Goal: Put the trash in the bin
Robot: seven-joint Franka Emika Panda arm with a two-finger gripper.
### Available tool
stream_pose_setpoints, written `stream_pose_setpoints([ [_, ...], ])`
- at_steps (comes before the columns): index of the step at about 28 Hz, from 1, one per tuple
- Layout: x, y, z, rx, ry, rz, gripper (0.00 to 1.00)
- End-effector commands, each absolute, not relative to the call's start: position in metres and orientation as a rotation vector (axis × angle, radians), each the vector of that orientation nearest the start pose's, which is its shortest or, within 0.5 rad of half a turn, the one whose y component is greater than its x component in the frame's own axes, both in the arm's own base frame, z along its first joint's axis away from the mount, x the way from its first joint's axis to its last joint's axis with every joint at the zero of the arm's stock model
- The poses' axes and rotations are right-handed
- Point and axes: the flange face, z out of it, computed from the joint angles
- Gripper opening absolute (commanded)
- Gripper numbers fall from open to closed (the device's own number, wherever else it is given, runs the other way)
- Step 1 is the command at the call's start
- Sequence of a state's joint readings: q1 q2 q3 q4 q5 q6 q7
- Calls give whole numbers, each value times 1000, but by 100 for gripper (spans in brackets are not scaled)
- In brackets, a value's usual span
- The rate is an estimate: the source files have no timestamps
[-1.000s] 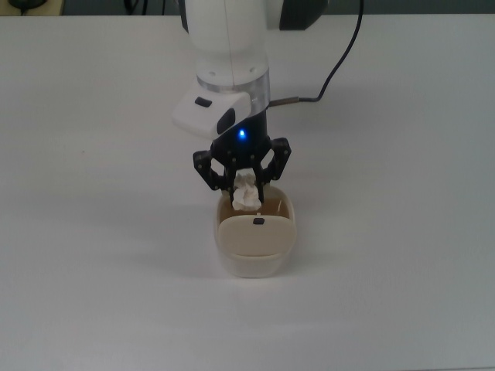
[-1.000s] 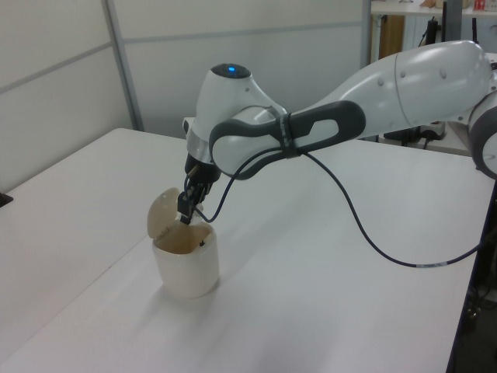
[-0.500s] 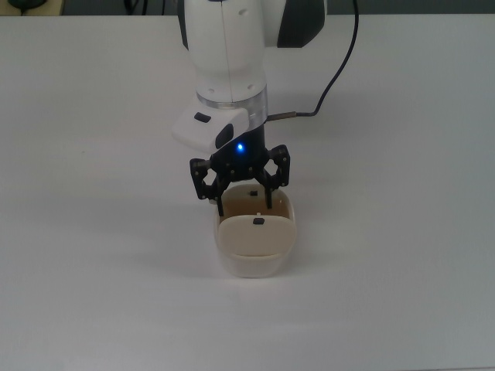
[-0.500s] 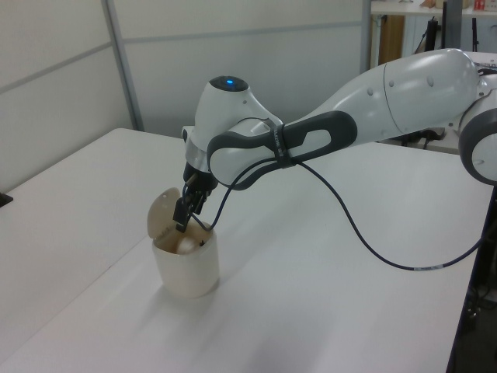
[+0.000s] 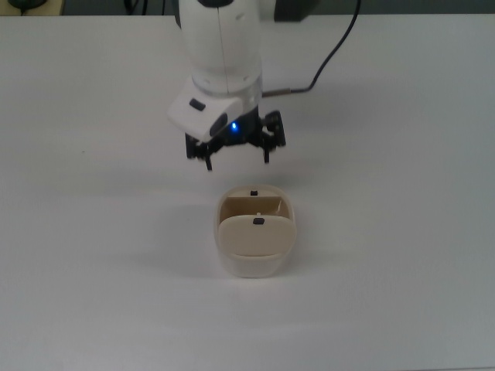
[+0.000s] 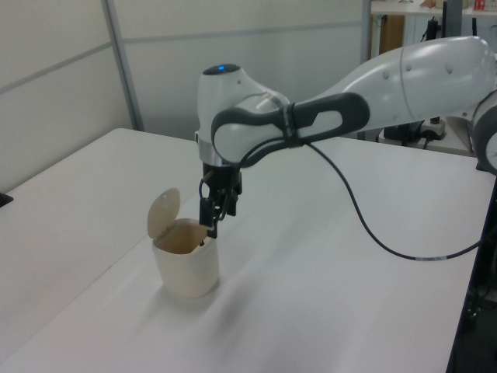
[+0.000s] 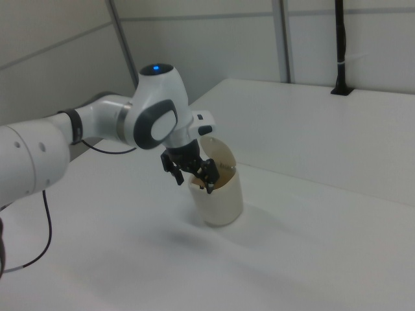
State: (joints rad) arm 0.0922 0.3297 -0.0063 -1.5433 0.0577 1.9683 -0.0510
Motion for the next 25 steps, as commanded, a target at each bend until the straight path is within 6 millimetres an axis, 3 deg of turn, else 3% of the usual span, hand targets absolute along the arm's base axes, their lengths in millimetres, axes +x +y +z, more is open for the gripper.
stream_pose_setpoints([
  [1,630,50,528,-3123,-139,-16,100],
  [7,600,40,567,-3221,-179,103,100],
  [14,559,35,621,-3214,-118,131,100],
  [16,542,32,638,-3217,-33,141,100],
  [20,528,27,646,-3223,28,195,100],
  [25,525,14,654,-3232,130,189,100],
])
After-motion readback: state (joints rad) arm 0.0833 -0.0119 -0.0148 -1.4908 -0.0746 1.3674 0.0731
